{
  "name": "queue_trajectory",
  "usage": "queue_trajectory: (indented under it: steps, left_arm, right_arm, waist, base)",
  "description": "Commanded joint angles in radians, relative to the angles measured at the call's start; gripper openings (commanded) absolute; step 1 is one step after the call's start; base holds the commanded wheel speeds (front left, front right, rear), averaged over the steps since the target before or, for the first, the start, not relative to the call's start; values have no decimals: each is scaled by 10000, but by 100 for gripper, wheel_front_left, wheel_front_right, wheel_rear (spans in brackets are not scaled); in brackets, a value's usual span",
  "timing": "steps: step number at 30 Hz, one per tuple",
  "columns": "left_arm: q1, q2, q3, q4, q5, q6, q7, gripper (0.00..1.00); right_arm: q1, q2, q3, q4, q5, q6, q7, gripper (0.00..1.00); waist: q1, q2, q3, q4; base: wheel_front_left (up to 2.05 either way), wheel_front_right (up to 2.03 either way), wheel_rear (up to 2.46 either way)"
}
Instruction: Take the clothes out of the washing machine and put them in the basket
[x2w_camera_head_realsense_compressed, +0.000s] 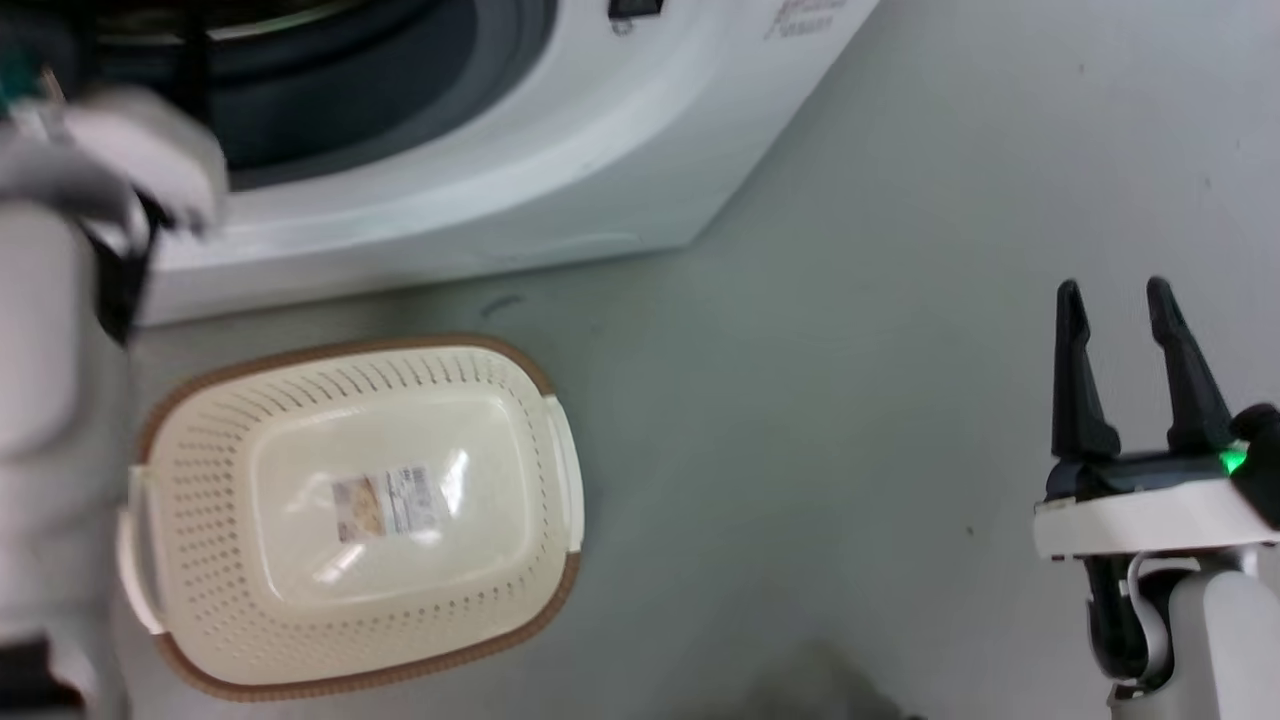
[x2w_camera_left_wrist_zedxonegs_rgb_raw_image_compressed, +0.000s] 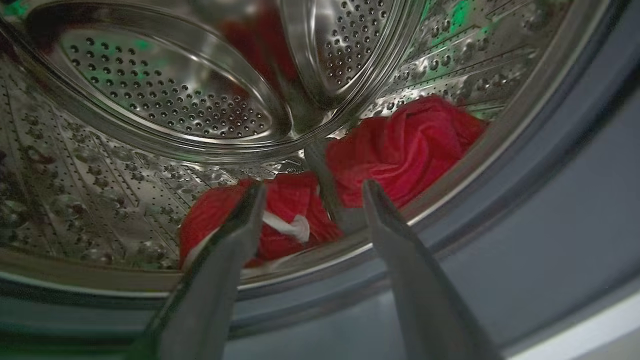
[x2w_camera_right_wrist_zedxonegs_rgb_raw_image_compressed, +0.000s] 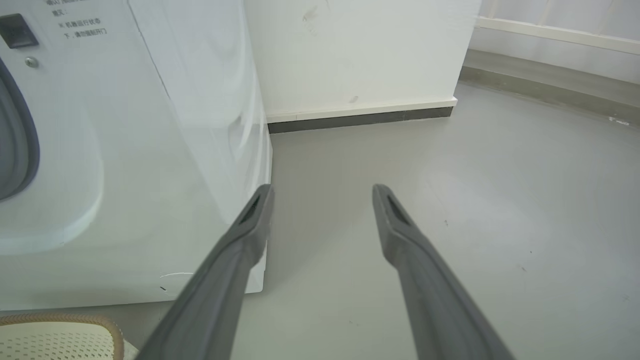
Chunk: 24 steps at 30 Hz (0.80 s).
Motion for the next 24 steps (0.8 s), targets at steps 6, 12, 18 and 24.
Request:
queue_trajectory:
  steps: [6, 12, 18, 24]
  left_arm:
    - [-3923, 1191, -812, 1764, 266, -47, 3008, 100]
    - [-6154, 2013, -1778, 2525, -55, -50, 5108, 100]
    - [-7758, 2821, -2670, 2980, -849, -50, 7442, 100]
    - [-8481, 3455, -3330, 3032, -1349, -44, 9321, 100]
  right_arm:
    - [-549, 19, 386, -225, 360, -7, -26, 100]
    - [-550, 18, 872, -464, 680, -7, -25, 100]
    - [-528, 16, 1258, -636, 1018, -7, -25, 100]
    - [-404, 18, 1547, -912, 1404, -7, -25, 100]
  waist:
    - [-4, 0, 1873, -775]
    - [-4, 0, 2552, -1233]
    - [-4, 0, 3161, -1739]
    - [-4, 0, 3475, -2153]
  base:
    - [0, 0, 0]
    - [0, 0, 0]
    - [0, 0, 0]
    - [0, 0, 0]
